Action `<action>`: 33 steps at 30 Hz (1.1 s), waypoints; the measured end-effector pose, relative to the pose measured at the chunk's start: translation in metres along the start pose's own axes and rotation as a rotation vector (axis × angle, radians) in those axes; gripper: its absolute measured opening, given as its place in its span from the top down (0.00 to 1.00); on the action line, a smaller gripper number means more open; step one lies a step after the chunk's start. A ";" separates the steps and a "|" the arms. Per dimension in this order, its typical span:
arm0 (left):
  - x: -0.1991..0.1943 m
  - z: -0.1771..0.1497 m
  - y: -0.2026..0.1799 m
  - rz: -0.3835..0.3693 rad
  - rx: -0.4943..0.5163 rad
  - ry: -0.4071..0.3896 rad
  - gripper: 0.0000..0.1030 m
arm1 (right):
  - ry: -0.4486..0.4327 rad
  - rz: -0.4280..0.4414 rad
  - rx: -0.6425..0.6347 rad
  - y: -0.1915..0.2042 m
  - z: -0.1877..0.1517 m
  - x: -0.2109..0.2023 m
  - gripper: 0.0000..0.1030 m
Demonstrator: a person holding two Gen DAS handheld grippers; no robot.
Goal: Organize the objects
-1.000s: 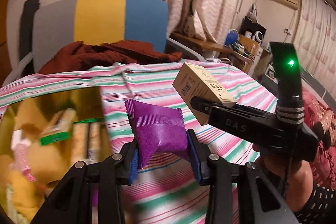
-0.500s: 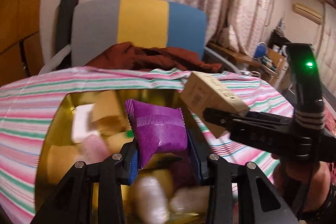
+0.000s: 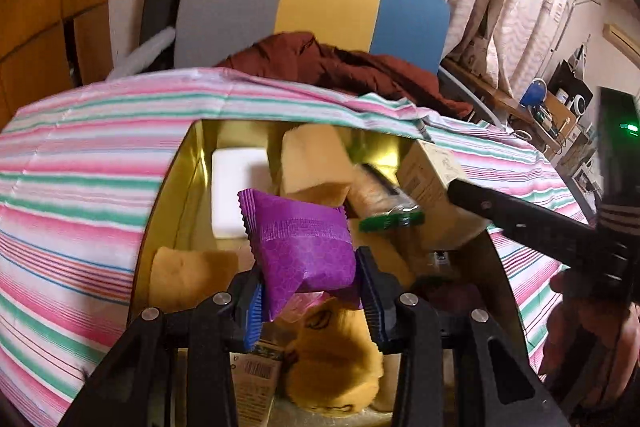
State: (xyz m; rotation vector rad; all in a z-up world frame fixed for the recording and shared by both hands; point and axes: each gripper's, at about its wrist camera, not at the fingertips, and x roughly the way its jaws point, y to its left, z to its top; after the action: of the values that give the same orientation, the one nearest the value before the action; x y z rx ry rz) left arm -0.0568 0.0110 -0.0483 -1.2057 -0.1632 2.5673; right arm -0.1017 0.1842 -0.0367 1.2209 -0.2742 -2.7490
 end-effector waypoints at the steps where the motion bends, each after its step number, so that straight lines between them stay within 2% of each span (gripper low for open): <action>1: 0.002 -0.001 0.001 -0.013 -0.010 0.009 0.59 | -0.010 0.001 0.001 0.002 -0.001 -0.003 0.32; 4: 0.006 -0.002 0.006 -0.028 -0.073 0.042 0.48 | -0.035 0.032 -0.007 0.005 -0.006 -0.014 0.28; 7: 0.005 -0.003 0.006 -0.018 -0.097 0.049 0.46 | -0.040 0.053 -0.006 0.005 -0.011 -0.021 0.28; 12: -0.006 -0.005 -0.001 0.008 -0.063 0.029 0.46 | -0.044 0.062 0.018 0.002 -0.019 -0.030 0.23; 16: -0.022 -0.007 -0.006 0.065 -0.053 0.006 0.46 | -0.043 0.063 0.011 0.005 -0.024 -0.037 0.22; 20: -0.039 -0.009 -0.010 0.159 -0.038 -0.022 0.46 | -0.037 0.062 -0.016 0.013 -0.027 -0.044 0.12; 24: -0.057 -0.011 -0.008 0.214 -0.041 -0.042 0.46 | -0.029 0.066 -0.044 0.025 -0.030 -0.052 0.00; 27: -0.068 -0.013 -0.007 0.262 -0.046 -0.044 0.46 | -0.026 0.052 -0.068 0.036 -0.033 -0.058 0.00; 33: -0.087 -0.021 -0.005 0.307 -0.063 -0.048 0.46 | -0.009 0.005 -0.102 0.052 -0.038 -0.066 0.00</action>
State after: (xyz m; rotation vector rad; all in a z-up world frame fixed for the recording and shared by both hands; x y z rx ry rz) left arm 0.0124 -0.0118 0.0032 -1.2796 -0.0744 2.8749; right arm -0.0274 0.1412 -0.0026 1.1804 -0.1359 -2.7279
